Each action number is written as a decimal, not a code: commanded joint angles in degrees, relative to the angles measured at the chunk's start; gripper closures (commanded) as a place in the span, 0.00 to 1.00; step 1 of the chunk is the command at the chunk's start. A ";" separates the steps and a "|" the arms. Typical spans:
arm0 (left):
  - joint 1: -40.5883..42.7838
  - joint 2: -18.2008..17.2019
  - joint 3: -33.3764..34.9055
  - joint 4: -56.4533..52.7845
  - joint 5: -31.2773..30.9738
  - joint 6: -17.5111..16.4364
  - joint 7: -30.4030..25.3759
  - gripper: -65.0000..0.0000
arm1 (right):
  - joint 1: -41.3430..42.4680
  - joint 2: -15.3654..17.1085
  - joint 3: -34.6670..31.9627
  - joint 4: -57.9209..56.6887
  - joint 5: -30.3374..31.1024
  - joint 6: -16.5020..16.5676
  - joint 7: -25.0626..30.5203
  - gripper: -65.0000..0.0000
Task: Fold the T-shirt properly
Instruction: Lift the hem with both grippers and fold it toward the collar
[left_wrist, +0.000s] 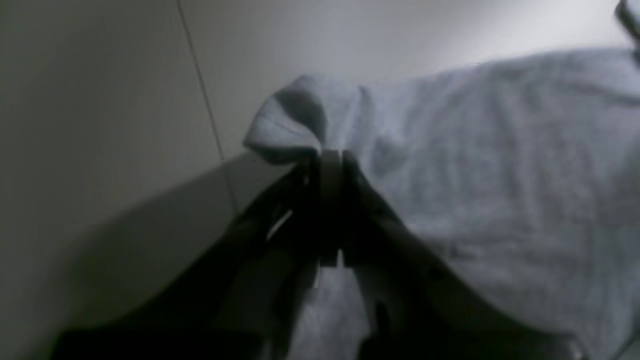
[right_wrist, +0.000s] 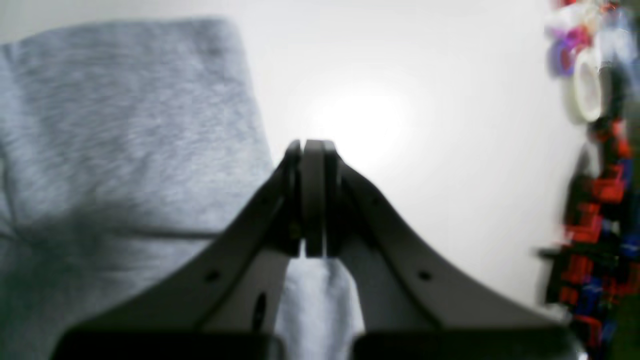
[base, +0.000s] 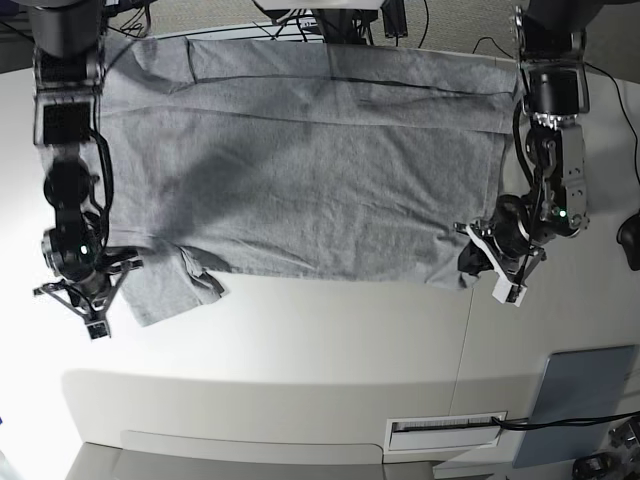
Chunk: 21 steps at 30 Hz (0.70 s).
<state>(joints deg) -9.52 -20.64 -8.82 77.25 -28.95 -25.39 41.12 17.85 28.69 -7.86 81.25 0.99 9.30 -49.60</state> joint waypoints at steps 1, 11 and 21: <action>-0.11 -0.83 -0.35 2.45 -1.42 -0.04 -0.63 1.00 | -0.37 1.97 0.74 3.52 -0.42 -1.01 -0.24 1.00; 4.24 -0.79 -0.35 8.15 -1.53 0.07 -0.66 1.00 | -8.41 3.37 6.47 6.75 -0.09 -0.02 3.52 0.95; 4.28 -0.76 -0.35 8.15 -1.51 0.04 -0.63 1.00 | 7.50 -0.94 6.43 -22.47 13.25 11.43 7.17 0.44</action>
<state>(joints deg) -4.19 -20.78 -8.88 84.38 -29.76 -25.15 41.80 23.88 26.81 -1.69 57.63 14.13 20.95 -43.51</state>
